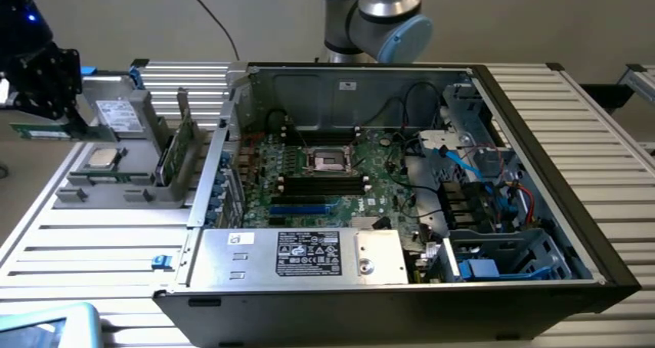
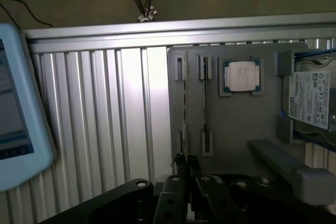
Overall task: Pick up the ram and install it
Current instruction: 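Pick up the ram and move it above insertion slot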
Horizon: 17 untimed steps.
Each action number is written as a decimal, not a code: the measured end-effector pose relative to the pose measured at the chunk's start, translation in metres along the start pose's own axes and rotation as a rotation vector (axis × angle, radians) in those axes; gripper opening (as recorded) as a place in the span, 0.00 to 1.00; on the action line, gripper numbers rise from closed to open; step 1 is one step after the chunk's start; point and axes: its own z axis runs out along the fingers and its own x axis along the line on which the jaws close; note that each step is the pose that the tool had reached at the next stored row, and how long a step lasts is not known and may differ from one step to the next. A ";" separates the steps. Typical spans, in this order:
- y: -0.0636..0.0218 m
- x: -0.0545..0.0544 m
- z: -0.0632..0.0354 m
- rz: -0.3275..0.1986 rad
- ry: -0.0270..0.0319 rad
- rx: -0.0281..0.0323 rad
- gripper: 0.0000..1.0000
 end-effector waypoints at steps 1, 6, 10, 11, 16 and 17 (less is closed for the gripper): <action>-0.0026 0.001 -0.0023 0.000 -0.0009 0.0000 0.13; -0.0144 0.002 -0.0097 0.000 -0.0020 0.0003 0.13; -0.0146 0.002 -0.0098 0.000 -0.0020 0.0006 0.13; -0.0146 0.002 -0.0097 0.000 -0.0021 0.0006 0.13; -0.0258 0.002 -0.0130 0.000 -0.0027 0.0004 0.13; -0.0294 0.002 -0.0159 0.000 -0.0032 0.0005 0.13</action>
